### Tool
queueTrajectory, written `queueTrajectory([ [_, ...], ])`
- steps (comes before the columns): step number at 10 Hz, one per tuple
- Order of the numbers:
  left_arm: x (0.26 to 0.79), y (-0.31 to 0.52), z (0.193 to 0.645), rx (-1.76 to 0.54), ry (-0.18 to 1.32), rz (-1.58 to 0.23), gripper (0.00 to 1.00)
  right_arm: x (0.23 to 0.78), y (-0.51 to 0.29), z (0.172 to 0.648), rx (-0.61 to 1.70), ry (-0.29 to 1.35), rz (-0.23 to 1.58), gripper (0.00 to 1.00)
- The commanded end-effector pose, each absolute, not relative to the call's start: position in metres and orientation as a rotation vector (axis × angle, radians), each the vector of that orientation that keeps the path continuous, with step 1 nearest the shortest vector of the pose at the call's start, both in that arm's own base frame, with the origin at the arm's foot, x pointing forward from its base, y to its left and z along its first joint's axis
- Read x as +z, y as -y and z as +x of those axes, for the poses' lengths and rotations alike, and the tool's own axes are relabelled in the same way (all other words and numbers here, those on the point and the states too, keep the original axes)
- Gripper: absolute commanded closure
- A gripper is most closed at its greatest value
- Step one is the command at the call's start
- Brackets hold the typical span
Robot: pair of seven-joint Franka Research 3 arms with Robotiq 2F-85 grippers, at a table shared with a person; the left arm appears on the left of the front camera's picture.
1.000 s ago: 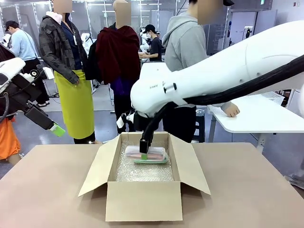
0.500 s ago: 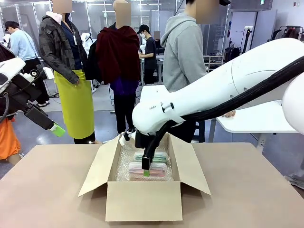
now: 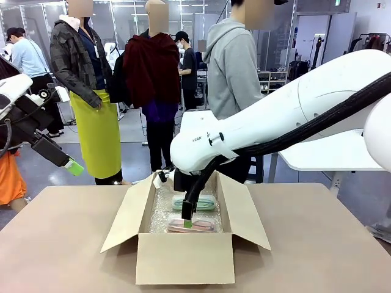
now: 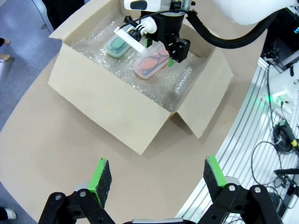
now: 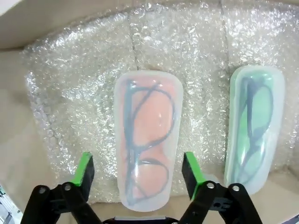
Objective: Pack the glasses set securely to prepare it for shipping.
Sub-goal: Put the Glasses case from the right side of the table into the Package Box, then position the Package Box on the left side of the table.
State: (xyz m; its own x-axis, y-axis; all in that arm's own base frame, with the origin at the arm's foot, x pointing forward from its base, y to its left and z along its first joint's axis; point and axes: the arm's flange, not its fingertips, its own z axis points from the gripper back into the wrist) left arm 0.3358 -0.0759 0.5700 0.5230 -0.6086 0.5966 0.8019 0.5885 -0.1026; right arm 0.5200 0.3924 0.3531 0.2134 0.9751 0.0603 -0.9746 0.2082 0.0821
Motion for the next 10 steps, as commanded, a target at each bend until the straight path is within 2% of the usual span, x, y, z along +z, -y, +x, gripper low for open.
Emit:
queueTrajectory([
  [1,0.5713,0.0734,0.3354,-0.892,0.554,-0.415,0.0,0.3577,-0.3916,0.5107,1.375,0.012,0.098,0.09],
  [10,0.5713,0.0734,0.3354,-0.892,0.554,-0.415,0.0,0.3531,-0.3924,0.52,1.357,-0.005,0.11,0.09],
])
